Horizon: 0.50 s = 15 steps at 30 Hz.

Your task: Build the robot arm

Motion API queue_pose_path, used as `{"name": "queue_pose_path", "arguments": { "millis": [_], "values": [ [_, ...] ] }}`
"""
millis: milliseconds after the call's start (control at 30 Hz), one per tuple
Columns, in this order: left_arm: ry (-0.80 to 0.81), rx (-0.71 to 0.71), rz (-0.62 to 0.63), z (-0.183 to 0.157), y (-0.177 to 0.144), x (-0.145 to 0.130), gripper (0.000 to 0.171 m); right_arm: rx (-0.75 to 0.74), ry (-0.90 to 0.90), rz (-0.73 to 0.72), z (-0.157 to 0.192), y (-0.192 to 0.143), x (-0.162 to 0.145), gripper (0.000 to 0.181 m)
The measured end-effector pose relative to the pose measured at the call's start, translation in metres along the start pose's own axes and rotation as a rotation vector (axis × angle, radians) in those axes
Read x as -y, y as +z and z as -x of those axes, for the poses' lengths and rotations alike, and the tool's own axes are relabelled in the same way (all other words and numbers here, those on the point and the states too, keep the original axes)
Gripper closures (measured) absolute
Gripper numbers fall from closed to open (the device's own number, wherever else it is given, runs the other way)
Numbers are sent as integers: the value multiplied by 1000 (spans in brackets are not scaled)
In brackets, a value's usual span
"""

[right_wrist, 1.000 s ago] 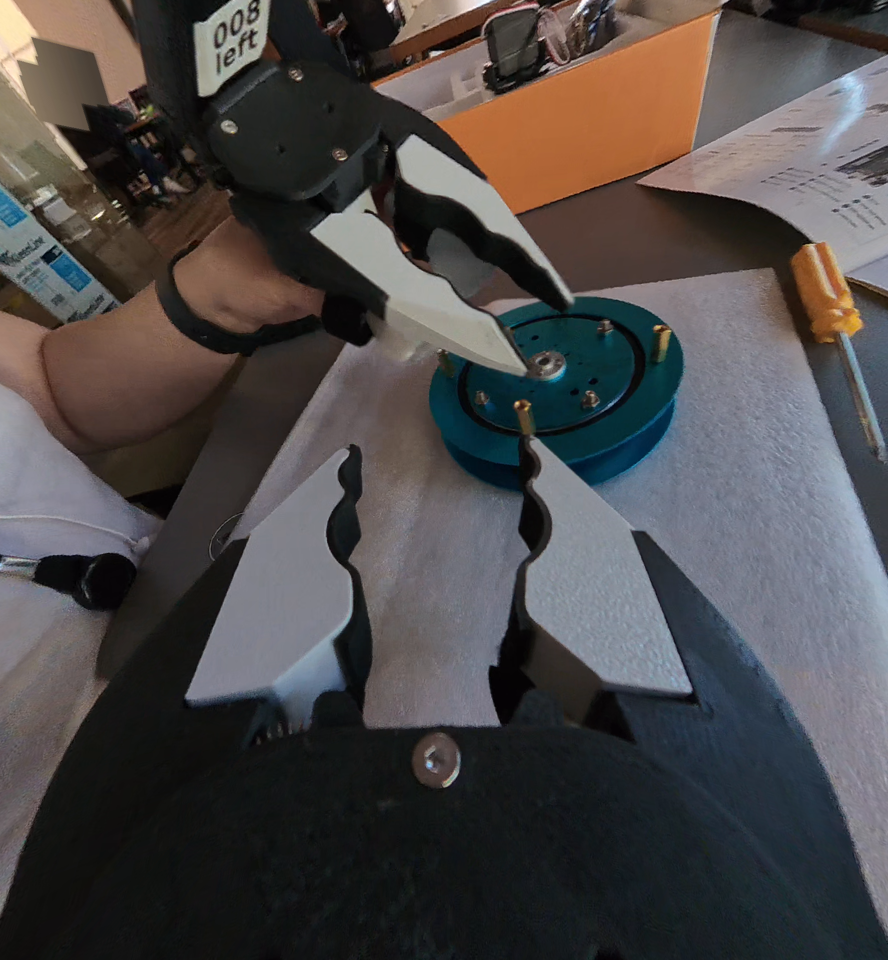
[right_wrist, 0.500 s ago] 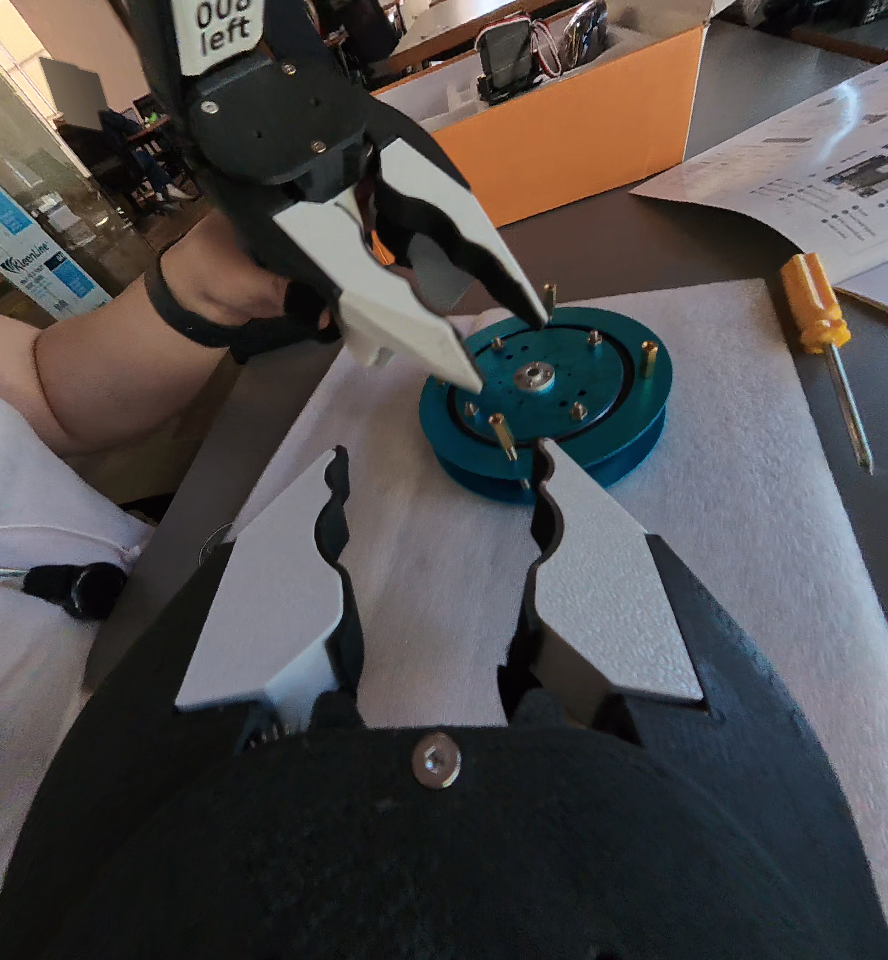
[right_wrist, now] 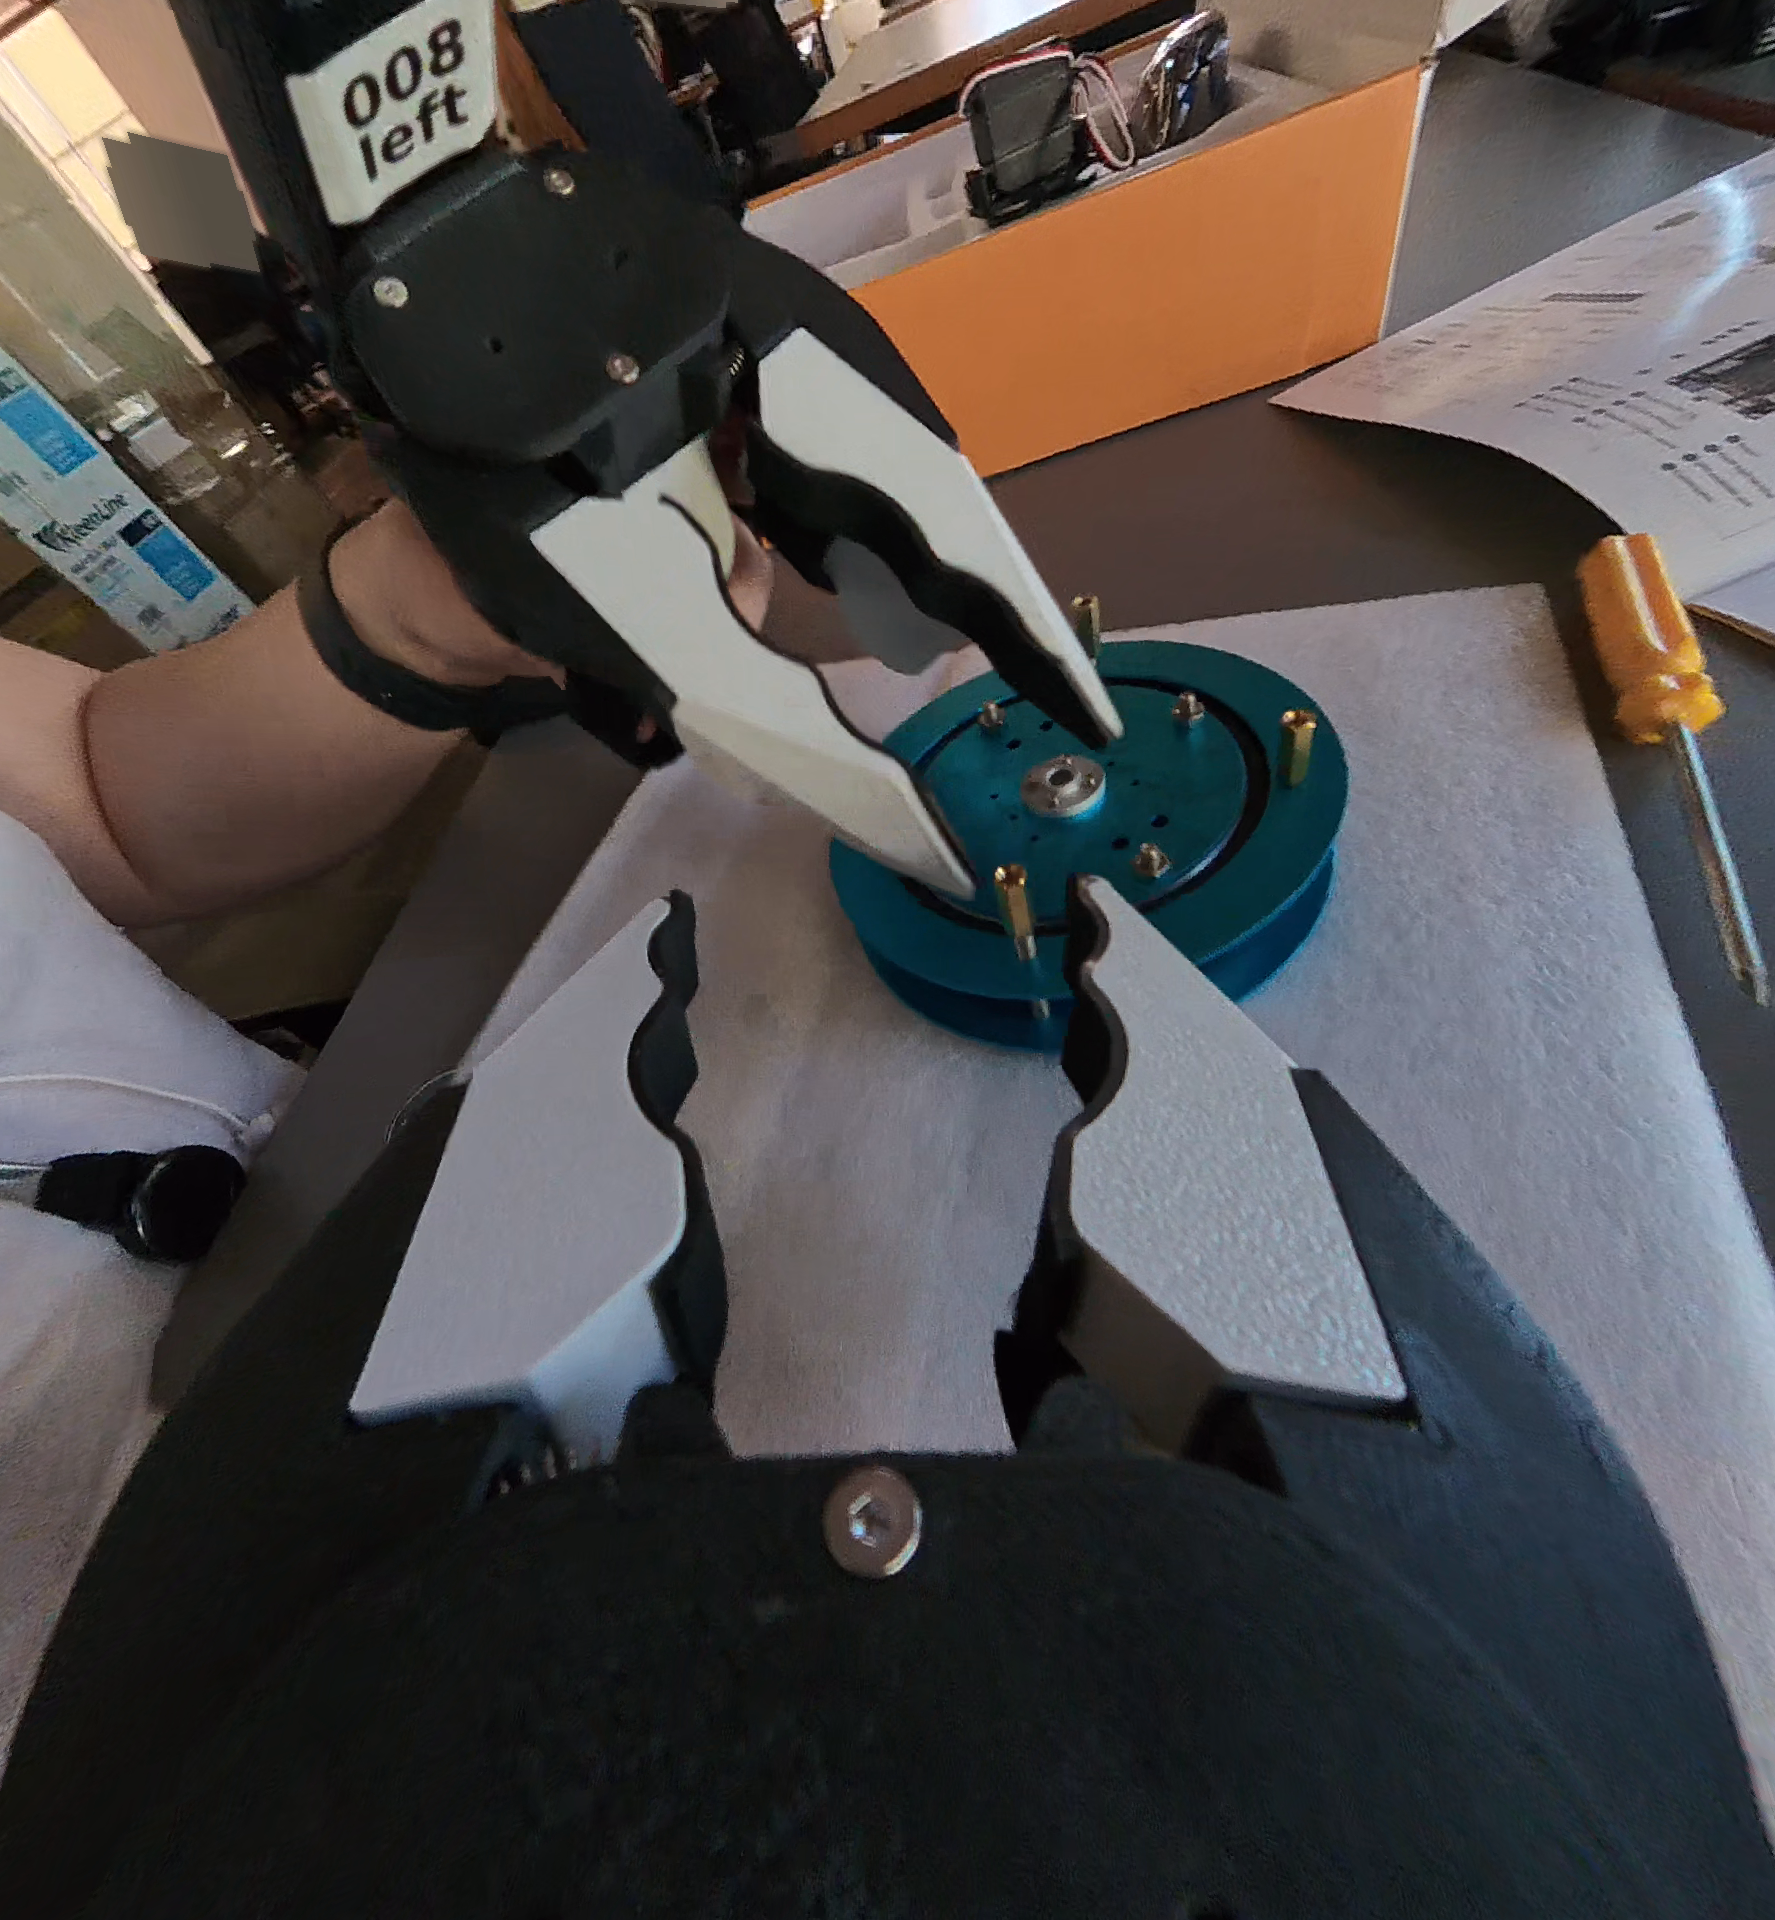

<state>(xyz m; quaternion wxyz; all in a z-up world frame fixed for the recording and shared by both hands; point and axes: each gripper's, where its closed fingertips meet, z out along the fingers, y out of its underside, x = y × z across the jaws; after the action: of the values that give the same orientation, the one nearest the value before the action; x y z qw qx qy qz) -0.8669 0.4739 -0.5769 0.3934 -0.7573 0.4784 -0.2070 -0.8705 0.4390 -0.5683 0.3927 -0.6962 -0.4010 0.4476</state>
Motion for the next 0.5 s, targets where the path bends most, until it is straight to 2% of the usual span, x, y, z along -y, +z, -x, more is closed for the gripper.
{"name": "queue_pose_path", "arguments": {
  "millis": [100, 167, 200, 333, 500],
  "values": [
    [19, 53, 19, 6, 7, -2, 137, 8, -7, 19, 2, 2, -3, 111],
    [-8, 109, 26, 22, 0, -11, 142, 27, -7, 28, 10, -8, -7, 124],
    [-25, 103, 34, 24, -4, -16, 141, 6, 1, 16, 8, -13, -7, 123],
    [-59, -61, -29, -4, -13, -2, 129, -11, 15, -41, 0, -14, 1, 117],
    [75, 22, 37, -4, 8, -3, 127, 34, -24, 34, 5, 6, -6, 111]
  ]
}}
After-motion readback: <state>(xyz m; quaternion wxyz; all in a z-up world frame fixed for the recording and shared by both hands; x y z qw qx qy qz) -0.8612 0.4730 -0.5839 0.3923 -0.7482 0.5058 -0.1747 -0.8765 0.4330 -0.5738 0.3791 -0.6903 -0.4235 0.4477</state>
